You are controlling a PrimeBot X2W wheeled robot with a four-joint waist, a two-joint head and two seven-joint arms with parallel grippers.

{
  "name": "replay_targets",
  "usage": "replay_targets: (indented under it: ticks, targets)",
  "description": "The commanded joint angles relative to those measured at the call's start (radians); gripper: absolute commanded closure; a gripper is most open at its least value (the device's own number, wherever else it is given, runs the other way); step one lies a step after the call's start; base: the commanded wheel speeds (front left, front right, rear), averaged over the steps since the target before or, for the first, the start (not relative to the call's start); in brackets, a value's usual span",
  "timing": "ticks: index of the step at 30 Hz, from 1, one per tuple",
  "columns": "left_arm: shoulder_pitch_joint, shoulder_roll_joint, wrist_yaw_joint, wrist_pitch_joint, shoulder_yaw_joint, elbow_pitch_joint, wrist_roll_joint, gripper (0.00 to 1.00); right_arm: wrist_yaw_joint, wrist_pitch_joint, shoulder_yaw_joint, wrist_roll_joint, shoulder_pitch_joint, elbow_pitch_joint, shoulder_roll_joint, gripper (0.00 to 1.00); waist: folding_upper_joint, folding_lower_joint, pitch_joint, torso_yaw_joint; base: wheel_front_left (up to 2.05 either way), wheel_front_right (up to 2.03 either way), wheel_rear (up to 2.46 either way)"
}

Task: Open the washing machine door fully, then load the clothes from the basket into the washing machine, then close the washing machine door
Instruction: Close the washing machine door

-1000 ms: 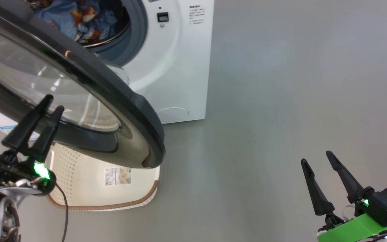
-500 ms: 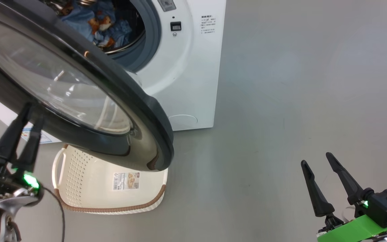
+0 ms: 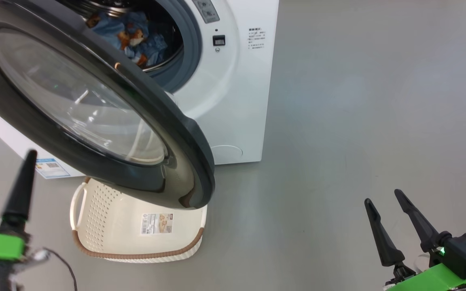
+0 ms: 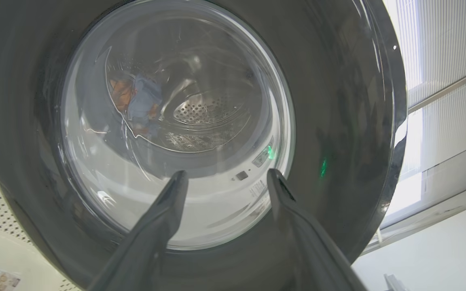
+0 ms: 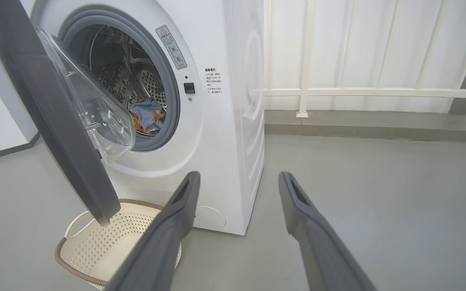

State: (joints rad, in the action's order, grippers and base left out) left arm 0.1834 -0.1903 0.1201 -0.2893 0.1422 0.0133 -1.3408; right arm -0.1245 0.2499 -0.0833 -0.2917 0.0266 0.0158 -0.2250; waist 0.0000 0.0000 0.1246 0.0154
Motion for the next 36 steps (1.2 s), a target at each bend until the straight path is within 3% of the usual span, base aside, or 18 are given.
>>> replay_targets:
  ticks: [1,9,16,23,28,36]
  targets:
    - [-0.001,-0.043,0.010,0.028,0.019,0.045,0.048,0.00,-0.006,0.012,-0.018,0.012,0.012,0.021,-0.016,0.00,0.0000,0.0000,-0.007,0.003,0.00,0.00,0.00]
    - [-0.102,-0.118,0.007,0.293,-0.114,0.053,0.476,0.00,-0.006,0.012,-0.014,0.017,0.029,0.022,-0.021,0.00,0.0000,0.0000,-0.025,0.019,0.00,0.00,0.00]
    - [-0.171,-0.116,-0.063,0.413,-0.197,0.057,0.725,0.00,-0.006,0.012,-0.013,0.020,0.046,0.020,-0.022,0.00,0.0000,0.0000,-0.044,0.030,0.00,0.00,0.00]
    - [-0.235,-0.115,-0.121,0.457,-0.252,0.065,0.853,0.00,-0.006,0.012,-0.018,0.026,0.064,0.017,-0.017,0.00,0.0000,0.0000,-0.064,0.035,0.00,0.00,0.00]
    - [-0.273,-0.105,-0.147,0.464,-0.278,0.064,0.888,0.00,-0.006,0.012,-0.023,0.031,0.079,0.010,-0.014,0.00,0.0000,0.0000,-0.085,0.033,0.00,0.00,0.00]
    - [-0.304,-0.093,-0.155,0.461,-0.305,0.057,0.894,0.00,-0.006,0.012,-0.032,0.037,0.092,-0.002,-0.010,0.00,0.0000,0.0000,-0.119,0.022,0.00,0.00,0.00]
